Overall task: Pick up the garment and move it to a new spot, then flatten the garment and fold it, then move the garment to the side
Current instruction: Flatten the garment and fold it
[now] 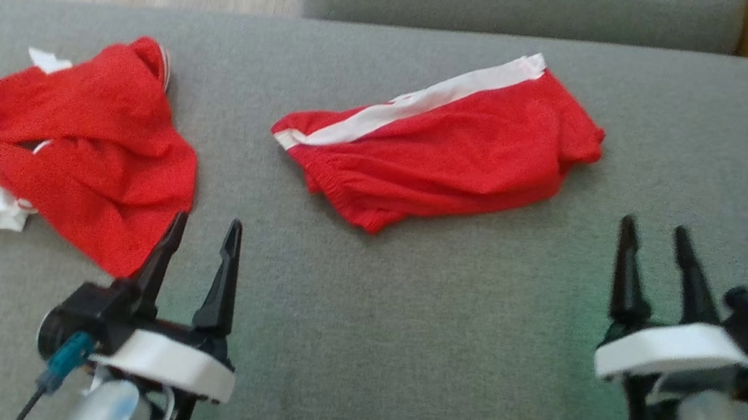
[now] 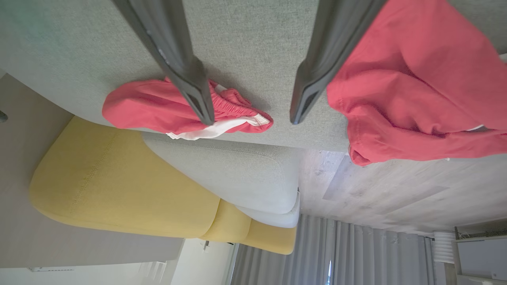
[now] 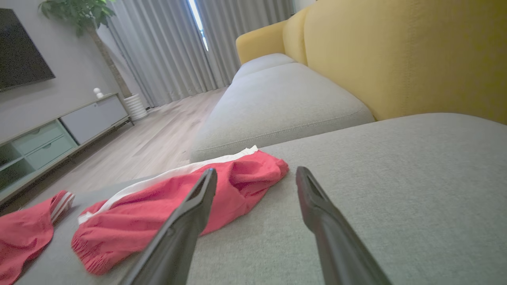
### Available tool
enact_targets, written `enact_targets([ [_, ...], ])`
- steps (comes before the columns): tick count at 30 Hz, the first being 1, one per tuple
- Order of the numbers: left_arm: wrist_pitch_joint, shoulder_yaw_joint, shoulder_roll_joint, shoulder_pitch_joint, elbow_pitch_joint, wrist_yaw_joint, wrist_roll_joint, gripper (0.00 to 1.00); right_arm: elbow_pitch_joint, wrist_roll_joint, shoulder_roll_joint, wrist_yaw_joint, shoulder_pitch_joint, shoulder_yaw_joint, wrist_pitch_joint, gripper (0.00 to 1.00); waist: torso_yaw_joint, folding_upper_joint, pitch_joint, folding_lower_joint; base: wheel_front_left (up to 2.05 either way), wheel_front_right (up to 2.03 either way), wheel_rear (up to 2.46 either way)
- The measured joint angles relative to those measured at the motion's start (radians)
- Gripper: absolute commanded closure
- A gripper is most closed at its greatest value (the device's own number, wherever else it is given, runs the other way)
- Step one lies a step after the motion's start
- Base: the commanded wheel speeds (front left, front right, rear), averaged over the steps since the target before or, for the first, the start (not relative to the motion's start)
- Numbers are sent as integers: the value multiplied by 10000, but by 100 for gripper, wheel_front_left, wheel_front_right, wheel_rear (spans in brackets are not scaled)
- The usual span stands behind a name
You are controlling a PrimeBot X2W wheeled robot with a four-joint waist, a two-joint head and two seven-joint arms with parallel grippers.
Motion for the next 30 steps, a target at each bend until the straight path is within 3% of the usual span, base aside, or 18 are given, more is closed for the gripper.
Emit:
enact_targets([
  [8,0,13,-284,-773,240,-341,155,0,698,-128,42,0,-1855,-1634,784,0,472,0,826,1,0,0,0],
  [13,-2,-25,-441,-1150,384,-460,203,0,1988,-242,71,0,-3209,-3196,1490,0,1019,0,1339,1,0,0,0],
  [24,-2,-397,-477,-1767,441,-573,15,0,4757,-2324,-466,0,-5268,-5039,2399,0,2025,0,2399,1,0,0,0],
  [30,-2,-819,-518,-1907,420,-504,-186,0,5636,-3398,-830,0,-5879,-5816,2487,0,2430,0,2720,0,0,0,0],
])
